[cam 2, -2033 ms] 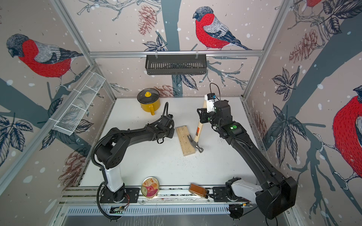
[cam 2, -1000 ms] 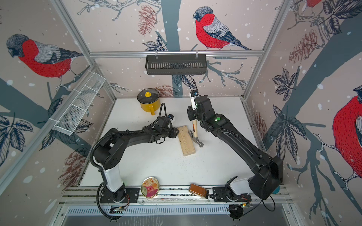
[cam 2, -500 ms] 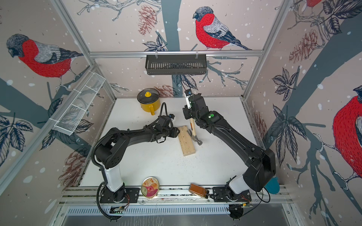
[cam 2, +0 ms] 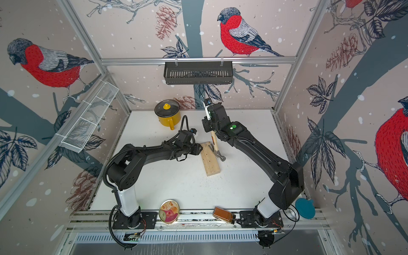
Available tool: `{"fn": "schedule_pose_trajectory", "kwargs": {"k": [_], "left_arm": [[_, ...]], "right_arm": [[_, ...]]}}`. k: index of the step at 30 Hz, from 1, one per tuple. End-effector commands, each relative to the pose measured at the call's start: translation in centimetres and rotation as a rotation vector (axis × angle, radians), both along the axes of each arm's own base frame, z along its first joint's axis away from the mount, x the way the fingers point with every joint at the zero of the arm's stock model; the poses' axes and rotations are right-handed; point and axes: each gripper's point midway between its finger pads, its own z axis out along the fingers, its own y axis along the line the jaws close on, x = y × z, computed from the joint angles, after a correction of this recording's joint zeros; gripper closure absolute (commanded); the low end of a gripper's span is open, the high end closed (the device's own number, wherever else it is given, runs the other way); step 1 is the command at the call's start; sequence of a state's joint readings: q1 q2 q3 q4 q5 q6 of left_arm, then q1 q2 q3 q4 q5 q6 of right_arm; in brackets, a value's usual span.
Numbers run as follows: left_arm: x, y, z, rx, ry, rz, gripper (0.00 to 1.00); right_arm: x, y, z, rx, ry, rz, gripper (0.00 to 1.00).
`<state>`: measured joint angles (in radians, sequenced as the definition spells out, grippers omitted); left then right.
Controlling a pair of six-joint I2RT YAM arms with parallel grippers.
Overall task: Use a claw hammer to pull out a nail
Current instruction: Remove the nail from the mounting plate.
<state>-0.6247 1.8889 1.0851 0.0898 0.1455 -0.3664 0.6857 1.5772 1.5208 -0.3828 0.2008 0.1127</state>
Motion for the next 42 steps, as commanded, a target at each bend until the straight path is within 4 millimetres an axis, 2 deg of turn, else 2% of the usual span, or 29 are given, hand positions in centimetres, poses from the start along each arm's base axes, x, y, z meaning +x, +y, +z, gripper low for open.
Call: {"fn": "schedule_pose_trajectory", "kwargs": {"k": [1, 22, 42], "left_arm": [[-0.1, 0.7, -0.2, 0.027, 0.008, 0.018, 0.51], [-0.1, 0.9, -0.2, 0.037, 0.007, 0.024, 0.51], [-0.1, 0.7, -0.9, 0.041, 0.025, 0.018, 0.52]], "right_arm": [[0.6, 0.7, 1.0, 0.019, -0.036, 0.008, 1.00], [2.3, 2.7, -1.9, -0.014, 0.020, 0.037, 1.00], [3.5, 4.4, -2.3, -0.030, 0.034, 0.065, 1.00]]}}
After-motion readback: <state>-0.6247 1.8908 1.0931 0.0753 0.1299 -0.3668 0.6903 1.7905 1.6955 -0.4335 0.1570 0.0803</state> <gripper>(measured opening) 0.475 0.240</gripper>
